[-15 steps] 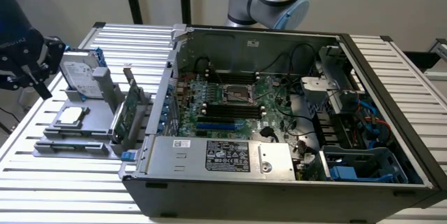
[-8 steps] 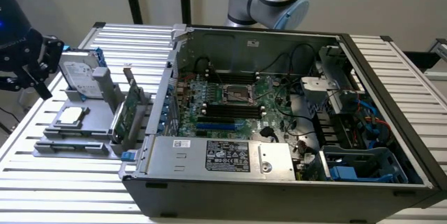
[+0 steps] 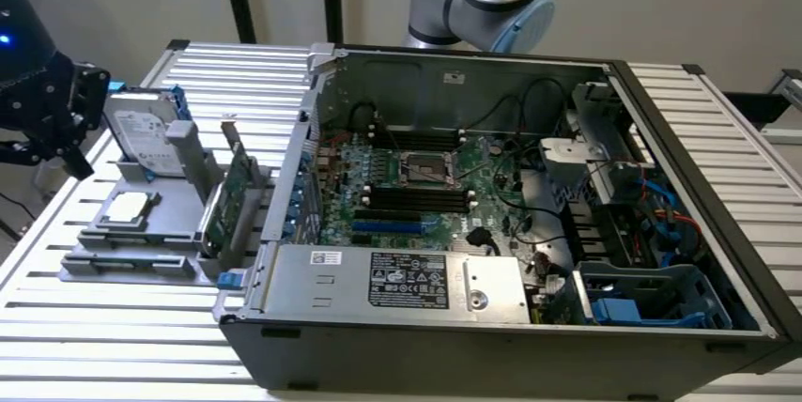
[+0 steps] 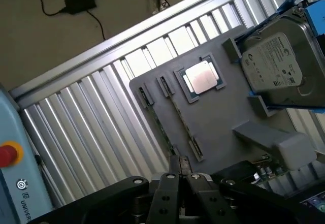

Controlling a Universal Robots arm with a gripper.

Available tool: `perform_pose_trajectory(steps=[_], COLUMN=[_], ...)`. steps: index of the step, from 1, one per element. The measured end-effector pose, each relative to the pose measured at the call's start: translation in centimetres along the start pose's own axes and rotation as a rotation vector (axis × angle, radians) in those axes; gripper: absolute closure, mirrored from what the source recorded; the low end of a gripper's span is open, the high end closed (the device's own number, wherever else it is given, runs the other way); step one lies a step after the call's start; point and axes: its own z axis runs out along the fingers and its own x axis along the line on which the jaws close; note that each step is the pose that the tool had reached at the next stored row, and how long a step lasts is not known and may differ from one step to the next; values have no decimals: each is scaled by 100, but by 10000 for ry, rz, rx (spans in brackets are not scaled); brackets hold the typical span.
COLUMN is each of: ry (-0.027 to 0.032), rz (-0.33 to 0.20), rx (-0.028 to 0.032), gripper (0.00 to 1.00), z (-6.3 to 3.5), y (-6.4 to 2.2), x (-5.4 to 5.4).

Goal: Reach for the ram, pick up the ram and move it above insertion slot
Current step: 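Pick up the ram and move it above insertion slot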

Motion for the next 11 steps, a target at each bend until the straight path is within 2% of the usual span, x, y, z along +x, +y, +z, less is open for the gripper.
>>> perform_pose_trajectory(steps=[11], ry=[67], rz=[-1998], rx=[26], gripper=[89], z=[11], y=[-1], x=[0])
